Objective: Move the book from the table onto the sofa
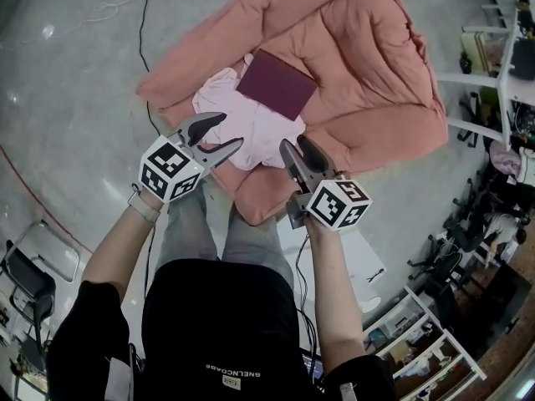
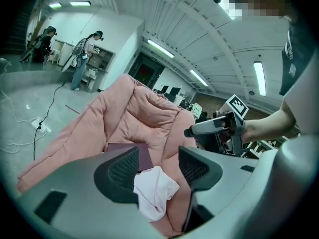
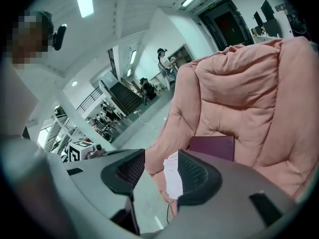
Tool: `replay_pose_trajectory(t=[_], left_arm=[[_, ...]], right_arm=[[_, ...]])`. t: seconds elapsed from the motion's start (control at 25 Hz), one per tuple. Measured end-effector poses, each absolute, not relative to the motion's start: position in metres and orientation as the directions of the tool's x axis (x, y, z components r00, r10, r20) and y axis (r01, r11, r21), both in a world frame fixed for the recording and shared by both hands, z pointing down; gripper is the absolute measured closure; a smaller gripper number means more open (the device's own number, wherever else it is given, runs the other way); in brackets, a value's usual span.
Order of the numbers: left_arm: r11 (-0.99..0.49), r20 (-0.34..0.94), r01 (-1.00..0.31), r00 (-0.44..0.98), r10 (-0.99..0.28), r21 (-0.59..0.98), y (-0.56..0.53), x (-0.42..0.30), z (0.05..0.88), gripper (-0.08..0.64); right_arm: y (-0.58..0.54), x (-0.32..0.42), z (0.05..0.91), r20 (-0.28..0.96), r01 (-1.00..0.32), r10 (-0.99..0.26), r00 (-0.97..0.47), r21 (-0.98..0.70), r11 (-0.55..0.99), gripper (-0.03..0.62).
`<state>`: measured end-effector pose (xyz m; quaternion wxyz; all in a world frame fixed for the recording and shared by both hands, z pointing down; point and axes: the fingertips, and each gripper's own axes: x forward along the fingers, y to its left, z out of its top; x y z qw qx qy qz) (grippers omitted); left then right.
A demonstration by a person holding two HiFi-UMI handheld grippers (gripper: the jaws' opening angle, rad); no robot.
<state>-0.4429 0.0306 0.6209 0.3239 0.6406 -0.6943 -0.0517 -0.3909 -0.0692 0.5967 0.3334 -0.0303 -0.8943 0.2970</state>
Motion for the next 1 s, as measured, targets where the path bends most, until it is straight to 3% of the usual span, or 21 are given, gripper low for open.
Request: replay_pose_trajectory(t=[0.52,1.0], left_arm=[[0.089,0.276,-0.872,0.053,-0.96,0.481,0.076,-0.421,0.524,0.337],[-0.002,0.185,-0.884,0.1,-0.978,0.468,0.136,-0.402,0.444,0.429]], right_arm=[[-0.013,-0.361,0.509,0.505,-0.128,0.181,-0.844,-0.516,0.847,0.463],[0.044,-0.338,0.435,0.411,-0.164,0.059,-0.91,-0.487,0.858,0.486]])
